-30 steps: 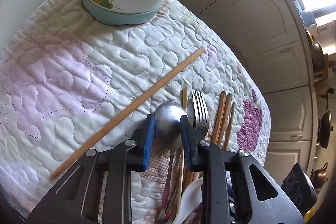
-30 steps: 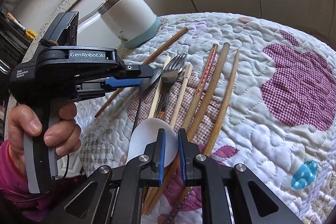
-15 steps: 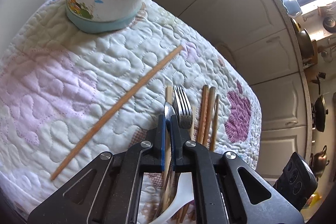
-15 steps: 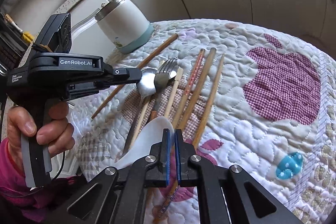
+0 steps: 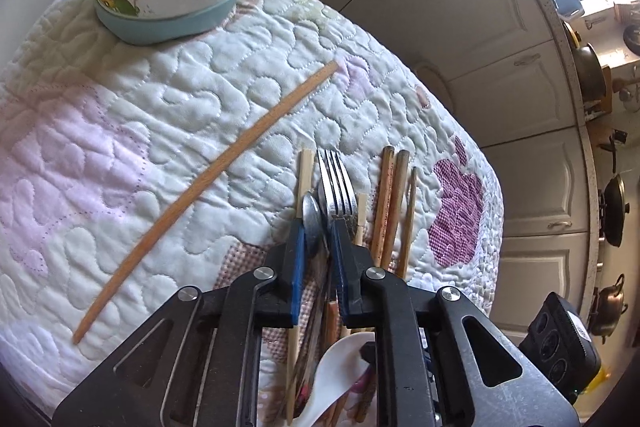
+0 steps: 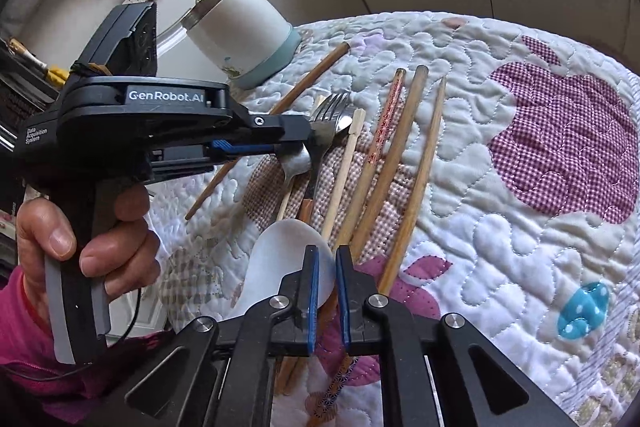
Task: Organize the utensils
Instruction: 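Close the left tool on the metal spoon beside the fork, then lift the metal spoon with the left tool while the right tool lifts the plastic spoon toward the jar, then open both tools over the white jar, dropping both spoons inside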
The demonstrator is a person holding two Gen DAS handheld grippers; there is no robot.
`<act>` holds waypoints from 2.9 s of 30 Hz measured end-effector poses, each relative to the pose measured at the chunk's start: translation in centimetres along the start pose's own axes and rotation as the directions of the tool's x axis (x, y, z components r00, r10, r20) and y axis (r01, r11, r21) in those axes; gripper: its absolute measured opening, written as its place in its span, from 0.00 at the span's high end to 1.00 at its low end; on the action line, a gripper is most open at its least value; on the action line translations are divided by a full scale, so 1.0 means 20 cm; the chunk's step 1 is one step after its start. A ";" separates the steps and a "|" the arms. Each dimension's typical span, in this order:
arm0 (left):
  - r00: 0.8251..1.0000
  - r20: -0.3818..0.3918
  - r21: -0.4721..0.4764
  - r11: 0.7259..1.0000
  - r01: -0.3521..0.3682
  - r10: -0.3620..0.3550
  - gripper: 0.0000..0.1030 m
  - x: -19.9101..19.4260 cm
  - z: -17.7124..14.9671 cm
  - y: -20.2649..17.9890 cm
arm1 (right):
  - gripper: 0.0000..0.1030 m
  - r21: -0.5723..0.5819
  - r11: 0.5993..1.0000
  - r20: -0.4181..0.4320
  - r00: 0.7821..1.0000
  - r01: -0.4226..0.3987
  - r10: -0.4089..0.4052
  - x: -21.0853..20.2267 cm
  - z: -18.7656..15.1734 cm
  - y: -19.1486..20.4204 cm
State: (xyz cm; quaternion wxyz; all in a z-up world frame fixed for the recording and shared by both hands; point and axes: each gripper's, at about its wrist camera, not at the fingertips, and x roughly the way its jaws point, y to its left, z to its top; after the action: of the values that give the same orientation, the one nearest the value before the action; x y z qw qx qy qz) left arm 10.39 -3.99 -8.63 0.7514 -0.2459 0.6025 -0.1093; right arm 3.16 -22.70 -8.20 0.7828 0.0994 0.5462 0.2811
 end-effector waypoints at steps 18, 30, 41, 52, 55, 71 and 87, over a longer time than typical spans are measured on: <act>0.990 0.120 0.151 0.987 0.060 -0.079 1.00 -0.38 0.01 -0.10 | 0.99 -0.075 0.997 0.126 0.992 0.030 -0.021 -0.23 0.04 0.15; 0.955 0.258 0.192 0.977 0.097 -0.146 1.00 -0.81 0.10 -0.15 | 0.99 -0.130 0.987 0.256 0.965 0.092 -0.056 -0.50 0.27 0.26; 0.889 0.431 0.181 0.980 0.082 -0.154 1.00 -1.20 0.41 -0.17 | 0.99 -0.193 0.969 0.406 0.912 0.158 -0.068 -0.66 0.74 0.55; 0.850 0.523 0.105 0.994 0.017 -0.070 1.00 -1.22 0.76 -0.04 | 0.99 -0.222 0.946 0.467 0.877 0.237 -0.110 -0.42 1.22 0.82; 0.858 0.509 0.088 0.996 0.017 -0.060 1.00 -1.15 0.78 0.02 | 0.99 -0.245 0.934 0.447 0.885 0.259 -0.128 -0.29 1.27 0.84; 0.885 0.462 0.054 0.994 -0.093 0.058 1.00 -0.88 0.70 0.18 | 0.99 -0.259 0.939 0.287 0.946 0.228 -0.151 0.13 1.21 0.75; 0.878 0.468 0.021 0.991 -0.129 0.104 0.78 -0.90 0.59 0.20 | 0.75 -0.224 0.954 0.257 0.956 0.201 -0.141 0.02 1.09 0.72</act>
State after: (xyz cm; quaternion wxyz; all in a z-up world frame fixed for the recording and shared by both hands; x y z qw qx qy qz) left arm 16.75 10.49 6.53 0.8853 -0.2087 0.4153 -0.0172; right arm 18.29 -7.37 6.48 0.8703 -0.0141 0.4157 0.2637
